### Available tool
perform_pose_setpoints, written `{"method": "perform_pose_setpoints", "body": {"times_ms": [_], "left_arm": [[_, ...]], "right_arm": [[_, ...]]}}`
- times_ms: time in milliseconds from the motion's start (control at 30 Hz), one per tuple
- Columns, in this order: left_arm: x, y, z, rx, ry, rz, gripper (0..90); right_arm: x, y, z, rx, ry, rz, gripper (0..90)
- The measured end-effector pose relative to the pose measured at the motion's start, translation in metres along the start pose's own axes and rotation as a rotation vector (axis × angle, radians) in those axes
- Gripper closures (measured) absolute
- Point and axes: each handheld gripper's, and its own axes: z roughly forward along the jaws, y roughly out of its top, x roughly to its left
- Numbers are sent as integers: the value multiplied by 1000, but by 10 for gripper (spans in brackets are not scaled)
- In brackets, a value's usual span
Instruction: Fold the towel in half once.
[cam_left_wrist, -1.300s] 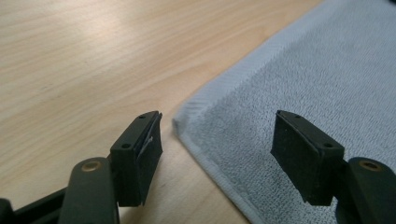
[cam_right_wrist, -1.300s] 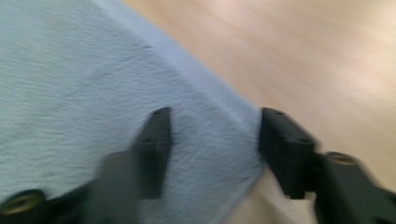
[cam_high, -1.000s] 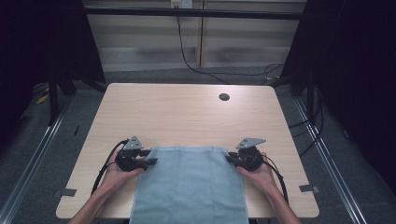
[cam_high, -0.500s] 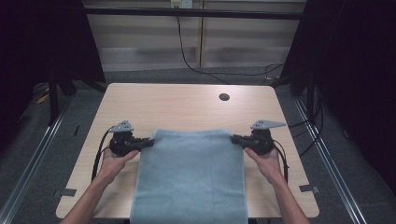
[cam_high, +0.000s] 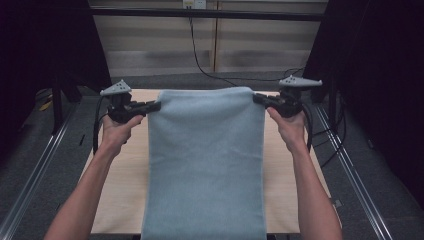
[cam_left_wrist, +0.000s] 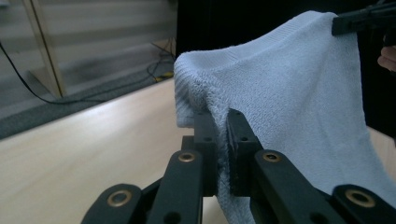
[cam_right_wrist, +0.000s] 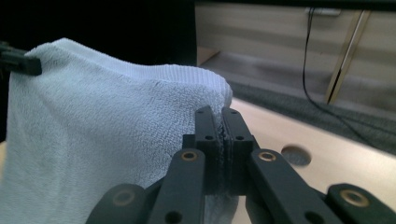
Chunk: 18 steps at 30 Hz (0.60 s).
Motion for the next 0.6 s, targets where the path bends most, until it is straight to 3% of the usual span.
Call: {"method": "perform_pose_setpoints", "body": {"times_ms": [133,167,200,267,400,467,600], "left_arm": [[-3,28,-1,-26,25,19,851],[-5,31,-3,-43,14,25,851],[-8,32,-4,-57,-6,22,851],[-14,27,-6,-35,-5,53,851],[-25,0,-15,7,-52,69,845],[-34,-15,-22,61,-39,104,846],[-54,-49,-41,90,-104,105,848]], "right_arm": [[-5,36,-3,-34,-23,-21,871],[-5,42,-4,-44,-24,-22,872],[-5,45,-6,-58,-21,-19,871],[-2,44,-12,-80,3,-12,872],[15,16,-27,-46,46,-59,872],[24,-3,-39,-28,65,-69,872],[39,-46,-67,-13,135,-50,872]]}}
